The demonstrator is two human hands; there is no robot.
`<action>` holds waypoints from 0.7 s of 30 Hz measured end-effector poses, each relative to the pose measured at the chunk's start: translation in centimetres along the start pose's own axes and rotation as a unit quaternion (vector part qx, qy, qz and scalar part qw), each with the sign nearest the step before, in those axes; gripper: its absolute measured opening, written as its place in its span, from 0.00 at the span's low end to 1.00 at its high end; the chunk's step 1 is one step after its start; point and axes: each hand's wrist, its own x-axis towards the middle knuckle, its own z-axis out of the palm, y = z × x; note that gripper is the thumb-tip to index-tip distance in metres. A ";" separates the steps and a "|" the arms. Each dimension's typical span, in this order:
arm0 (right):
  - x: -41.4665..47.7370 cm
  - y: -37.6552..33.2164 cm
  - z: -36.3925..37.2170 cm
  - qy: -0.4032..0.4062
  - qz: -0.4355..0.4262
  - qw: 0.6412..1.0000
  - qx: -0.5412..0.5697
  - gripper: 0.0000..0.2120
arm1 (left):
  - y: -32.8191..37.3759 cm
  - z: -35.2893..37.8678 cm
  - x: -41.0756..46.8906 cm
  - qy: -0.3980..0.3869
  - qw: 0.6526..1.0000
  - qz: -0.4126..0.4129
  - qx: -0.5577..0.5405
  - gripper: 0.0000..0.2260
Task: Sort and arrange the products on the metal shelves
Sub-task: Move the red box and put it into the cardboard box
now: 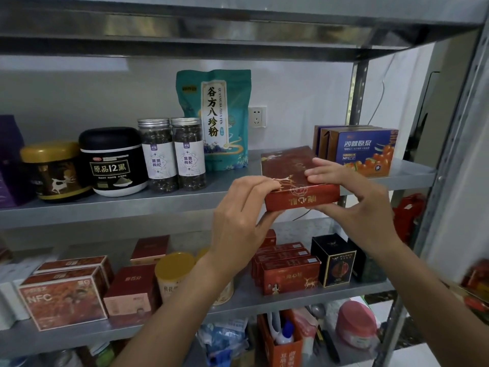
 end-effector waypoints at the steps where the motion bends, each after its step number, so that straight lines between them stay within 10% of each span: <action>1: 0.0 0.0 0.1 0.003 -0.003 1.000 -0.008 0.20 | 0.1 0.0 0.0 0.000 1.000 -0.002 0.000 0.15; 15: 0.4 3.4 -1.2 -0.001 0.028 0.989 -0.143 0.23 | -0.6 -1.2 0.9 -0.024 0.982 -0.109 -0.154 0.17; 21: -0.2 3.1 -1.1 0.052 -0.078 0.965 -0.243 0.18 | -0.4 -1.0 0.9 -0.018 0.999 0.005 -0.027 0.22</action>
